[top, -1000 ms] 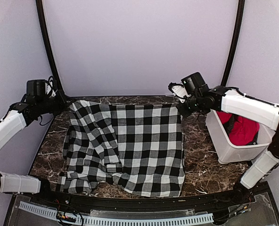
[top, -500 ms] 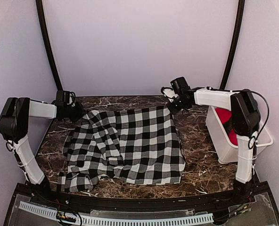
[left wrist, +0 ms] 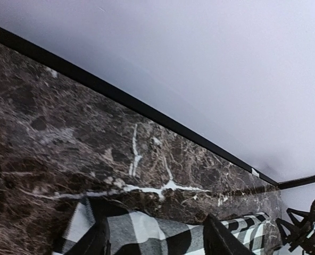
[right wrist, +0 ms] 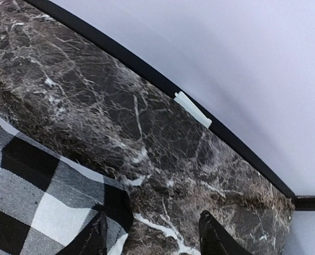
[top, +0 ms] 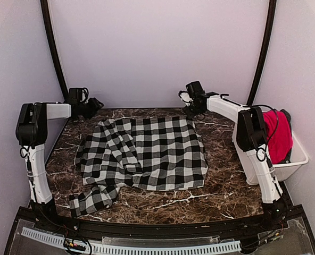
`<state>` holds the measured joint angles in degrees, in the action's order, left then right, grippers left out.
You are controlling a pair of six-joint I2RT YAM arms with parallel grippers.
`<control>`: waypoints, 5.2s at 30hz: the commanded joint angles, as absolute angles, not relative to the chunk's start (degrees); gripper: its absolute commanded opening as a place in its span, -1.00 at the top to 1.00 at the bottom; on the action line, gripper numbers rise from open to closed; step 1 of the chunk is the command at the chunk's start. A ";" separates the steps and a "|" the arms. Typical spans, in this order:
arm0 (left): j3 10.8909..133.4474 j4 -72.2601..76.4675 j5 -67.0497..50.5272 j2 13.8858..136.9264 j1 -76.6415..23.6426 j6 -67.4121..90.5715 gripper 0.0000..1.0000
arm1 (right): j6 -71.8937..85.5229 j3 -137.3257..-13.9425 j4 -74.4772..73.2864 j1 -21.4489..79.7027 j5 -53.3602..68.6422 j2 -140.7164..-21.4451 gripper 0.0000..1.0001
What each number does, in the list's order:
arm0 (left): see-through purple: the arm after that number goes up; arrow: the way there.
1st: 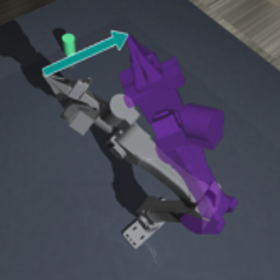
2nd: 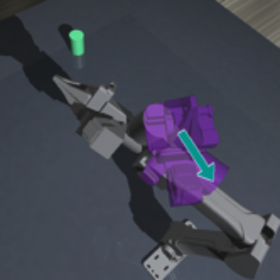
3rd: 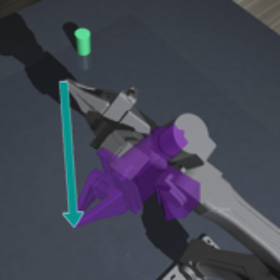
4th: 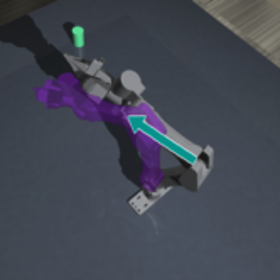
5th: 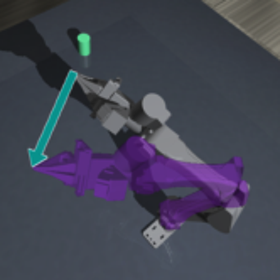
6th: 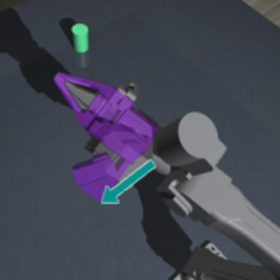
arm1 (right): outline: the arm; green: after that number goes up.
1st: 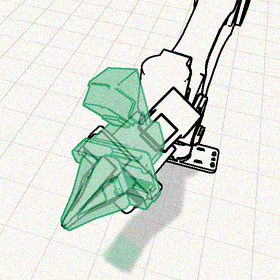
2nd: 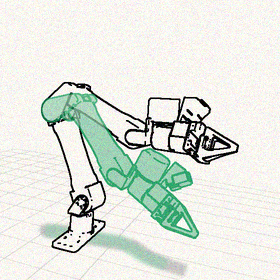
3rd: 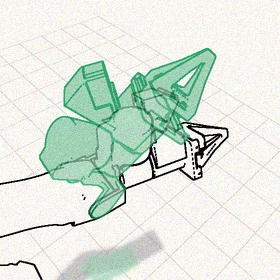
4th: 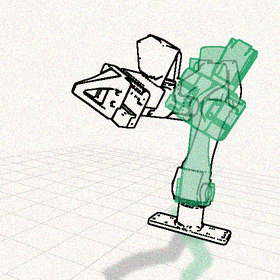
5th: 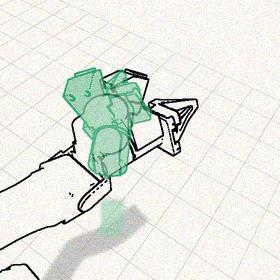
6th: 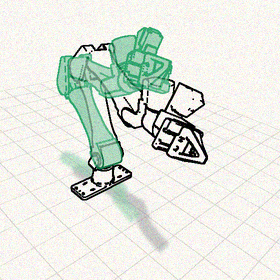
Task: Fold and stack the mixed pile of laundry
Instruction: Flatten out the flattened shirt at the center of the board, then adjust the flattened shirt at the center of the board, then pick up the flattened shirt from the center of the board.
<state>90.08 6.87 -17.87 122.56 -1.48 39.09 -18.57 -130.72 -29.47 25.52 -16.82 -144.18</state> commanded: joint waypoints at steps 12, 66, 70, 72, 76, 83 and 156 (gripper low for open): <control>65.35 6.58 -19.42 97.70 -0.39 36.77 -0.30 | -4.42 -92.54 -28.54 27.40 2.93 -111.83 -0.15; 80.85 13.10 -22.54 117.08 -10.37 41.79 1.00 | 1.19 -76.48 -29.81 31.39 11.57 -99.50 0.02; 86.44 13.29 -21.15 119.45 -9.78 40.08 1.00 | 1.47 -74.98 -30.35 30.31 11.27 -98.22 0.01; 89.59 13.70 -21.62 121.95 -9.12 40.21 1.00 | 1.59 -74.44 -30.43 29.88 11.04 -98.07 0.02; 94.87 17.63 -24.07 128.39 -7.56 42.11 1.00 | 1.84 -73.37 -29.48 29.09 10.66 -98.77 0.02; 107.10 15.36 -24.88 138.85 -6.65 41.70 1.00 | 3.62 -77.67 -27.40 27.52 10.48 -104.40 0.02; 55.78 -42.81 -21.35 55.19 7.55 36.46 -0.87 | -10.81 -124.28 -24.75 78.09 10.53 -147.93 -0.21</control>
